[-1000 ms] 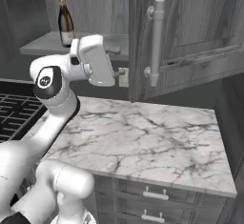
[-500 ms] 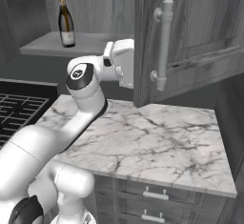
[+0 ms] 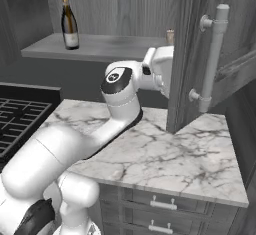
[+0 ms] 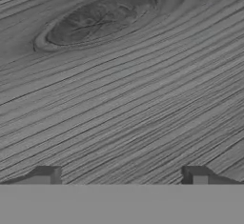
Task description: Get the candle and the wine from the cabinet and move them to the dining counter.
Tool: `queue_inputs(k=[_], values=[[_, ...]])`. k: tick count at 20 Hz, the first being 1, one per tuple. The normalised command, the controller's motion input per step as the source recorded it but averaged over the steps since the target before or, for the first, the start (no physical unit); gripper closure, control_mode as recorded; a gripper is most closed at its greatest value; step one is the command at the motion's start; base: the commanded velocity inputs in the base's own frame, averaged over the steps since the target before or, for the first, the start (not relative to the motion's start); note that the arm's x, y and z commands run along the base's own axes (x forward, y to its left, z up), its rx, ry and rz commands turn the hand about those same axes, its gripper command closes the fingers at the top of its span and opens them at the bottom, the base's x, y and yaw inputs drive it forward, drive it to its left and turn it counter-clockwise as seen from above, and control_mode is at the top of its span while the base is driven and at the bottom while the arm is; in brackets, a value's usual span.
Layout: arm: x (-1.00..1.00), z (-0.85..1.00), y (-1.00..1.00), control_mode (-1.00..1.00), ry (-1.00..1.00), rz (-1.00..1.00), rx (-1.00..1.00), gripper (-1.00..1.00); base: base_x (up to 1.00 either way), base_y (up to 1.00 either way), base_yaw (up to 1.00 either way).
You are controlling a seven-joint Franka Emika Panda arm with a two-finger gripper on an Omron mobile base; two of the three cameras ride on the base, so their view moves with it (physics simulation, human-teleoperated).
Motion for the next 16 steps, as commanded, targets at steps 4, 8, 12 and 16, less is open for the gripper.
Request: queue_inputs(k=[4, 8, 12, 16], values=[[0.11, 0.00, -0.93, -1.00, 0.00, -0.06, 0.02, -1.00, 0.00, 0.00, 0.00], [0.22, 0.00, -0.86, -1.00, 0.00, 0.01, 0.07, -1.00, 0.00, 0.00, 0.00], [0.08, -0.04, -0.65, -1.00, 0.00, 0.04, 0.09, -1.00, 0.00, 0.00, 0.00], [-0.07, 0.00, -0.27, -1.00, -0.02, 0.00, 0.09, -1.00, 0.00, 0.00, 0.00]])
